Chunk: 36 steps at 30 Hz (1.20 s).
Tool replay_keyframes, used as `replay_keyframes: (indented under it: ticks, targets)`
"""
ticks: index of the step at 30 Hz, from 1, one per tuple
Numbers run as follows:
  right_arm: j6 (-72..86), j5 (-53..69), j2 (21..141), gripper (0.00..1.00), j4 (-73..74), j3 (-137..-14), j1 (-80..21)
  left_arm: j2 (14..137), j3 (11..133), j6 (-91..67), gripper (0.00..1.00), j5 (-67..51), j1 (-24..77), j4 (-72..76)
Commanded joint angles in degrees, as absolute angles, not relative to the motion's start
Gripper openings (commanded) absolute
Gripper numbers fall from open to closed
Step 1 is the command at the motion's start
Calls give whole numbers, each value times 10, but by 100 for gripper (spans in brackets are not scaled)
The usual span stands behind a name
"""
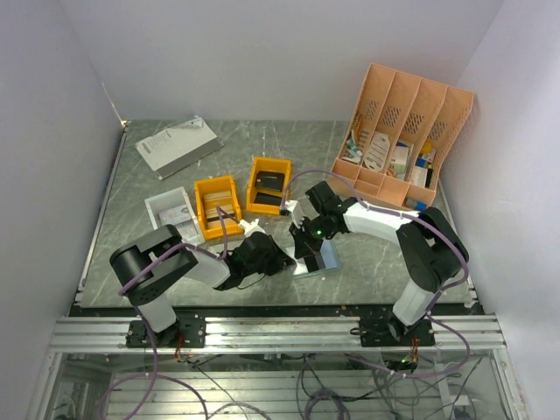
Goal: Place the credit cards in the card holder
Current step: Insert the credit card into the card holder.
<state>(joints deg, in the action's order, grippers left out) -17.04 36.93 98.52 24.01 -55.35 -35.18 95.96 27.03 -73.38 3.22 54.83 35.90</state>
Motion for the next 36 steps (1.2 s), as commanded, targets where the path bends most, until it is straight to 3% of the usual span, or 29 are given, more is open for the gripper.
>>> replay_keyframes:
  ticks: [1,36]
  targets:
    - [-157,308,995,0,223,-547,-356,972,259,-729,7,28,545,371]
    - [-231,234,942,0,267,-530,-355,985,256,-732,7,25,543,377]
